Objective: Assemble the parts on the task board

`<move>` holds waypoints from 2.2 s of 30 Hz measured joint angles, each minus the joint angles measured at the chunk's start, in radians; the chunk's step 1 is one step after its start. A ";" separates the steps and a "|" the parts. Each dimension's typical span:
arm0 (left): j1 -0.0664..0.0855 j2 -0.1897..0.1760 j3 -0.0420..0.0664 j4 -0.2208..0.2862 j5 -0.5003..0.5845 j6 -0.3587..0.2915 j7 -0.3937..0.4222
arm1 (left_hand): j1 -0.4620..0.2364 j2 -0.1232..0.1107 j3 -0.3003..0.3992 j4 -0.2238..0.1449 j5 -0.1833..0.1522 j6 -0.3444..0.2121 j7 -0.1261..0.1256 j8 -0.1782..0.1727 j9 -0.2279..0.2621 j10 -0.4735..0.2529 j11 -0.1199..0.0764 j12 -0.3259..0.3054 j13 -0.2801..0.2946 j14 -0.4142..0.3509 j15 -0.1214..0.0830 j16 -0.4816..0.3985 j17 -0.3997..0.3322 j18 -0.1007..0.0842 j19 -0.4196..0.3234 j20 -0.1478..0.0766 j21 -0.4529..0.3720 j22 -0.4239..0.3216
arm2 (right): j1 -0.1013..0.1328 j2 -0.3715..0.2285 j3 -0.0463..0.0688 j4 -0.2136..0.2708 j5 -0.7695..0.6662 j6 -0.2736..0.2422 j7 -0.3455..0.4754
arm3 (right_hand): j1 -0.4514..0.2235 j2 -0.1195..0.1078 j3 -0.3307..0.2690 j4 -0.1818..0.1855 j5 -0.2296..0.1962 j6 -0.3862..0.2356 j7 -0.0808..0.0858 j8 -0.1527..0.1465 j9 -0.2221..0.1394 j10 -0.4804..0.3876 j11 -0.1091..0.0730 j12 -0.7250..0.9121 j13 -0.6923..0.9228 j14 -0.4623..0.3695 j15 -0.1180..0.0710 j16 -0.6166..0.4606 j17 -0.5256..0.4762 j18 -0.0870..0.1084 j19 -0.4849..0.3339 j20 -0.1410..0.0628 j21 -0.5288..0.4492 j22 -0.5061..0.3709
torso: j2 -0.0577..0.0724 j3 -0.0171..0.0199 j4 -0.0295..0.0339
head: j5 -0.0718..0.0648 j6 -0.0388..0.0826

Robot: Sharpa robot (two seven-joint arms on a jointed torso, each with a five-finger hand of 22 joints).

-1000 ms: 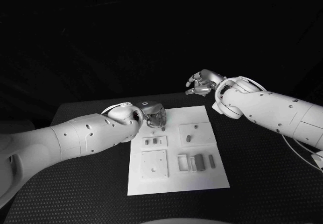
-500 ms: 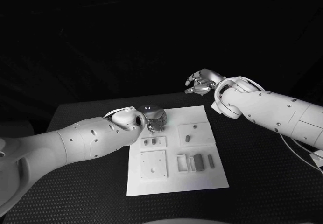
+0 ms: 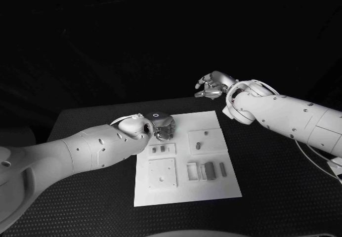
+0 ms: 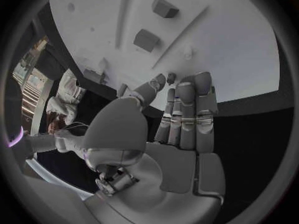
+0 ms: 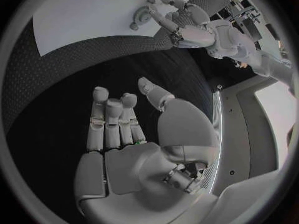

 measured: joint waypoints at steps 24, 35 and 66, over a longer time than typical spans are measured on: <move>-0.018 0.013 0.000 -0.023 -0.005 0.015 0.005 | 0.009 0.015 0.005 0.001 0.000 0.023 -0.001 0.007 -0.010 0.013 -0.005 -0.003 -0.013 -0.004 -0.004 0.036 -0.023 0.000 -0.018 -0.003 0.056 0.000 | 0.000 0.002 0.000 0.006 0.012 -0.013 0.015 | 0.000 0.000 0.004 -0.004 0.000 -0.012 0.012 -0.001 0.006 -0.024 0.023 -0.084 -0.107 -0.028 0.010 -0.135 -0.043 0.001 -0.049 0.041 -0.100 -0.036 | -0.001 0.0012 0.0001 | -0.005 -0.007; -0.019 0.020 0.001 -0.032 -0.006 0.018 0.008 | 0.012 0.021 0.007 -0.002 0.000 0.041 -0.002 0.014 -0.012 0.033 -0.010 -0.001 -0.013 -0.007 -0.007 0.050 -0.033 0.000 -0.020 -0.005 0.076 0.000 | 0.000 0.003 0.000 0.004 0.031 -0.018 0.022 | 0.000 0.000 0.012 -0.013 0.000 0.020 0.070 0.000 0.008 -0.157 0.082 -0.211 -0.250 -0.050 0.037 -0.361 -0.100 0.001 -0.114 0.096 -0.239 -0.096 | 0.000 0.0009 0.0006 | -0.006 -0.009; -0.024 0.018 -0.003 -0.050 0.004 -0.008 0.023 | 0.089 0.038 0.055 -0.007 -0.004 0.147 -0.011 0.062 -0.007 0.136 -0.057 0.027 -0.001 0.029 -0.040 0.109 -0.083 -0.001 -0.017 -0.025 0.159 0.000 | 0.000 0.005 0.000 0.003 0.049 -0.023 0.030 | 0.000 0.000 0.012 -0.013 0.000 0.019 0.073 0.000 0.007 -0.157 0.082 -0.217 -0.270 -0.046 0.042 -0.386 -0.093 0.001 -0.114 0.096 -0.248 -0.097 | -0.001 0.0002 0.0006 | -0.008 -0.020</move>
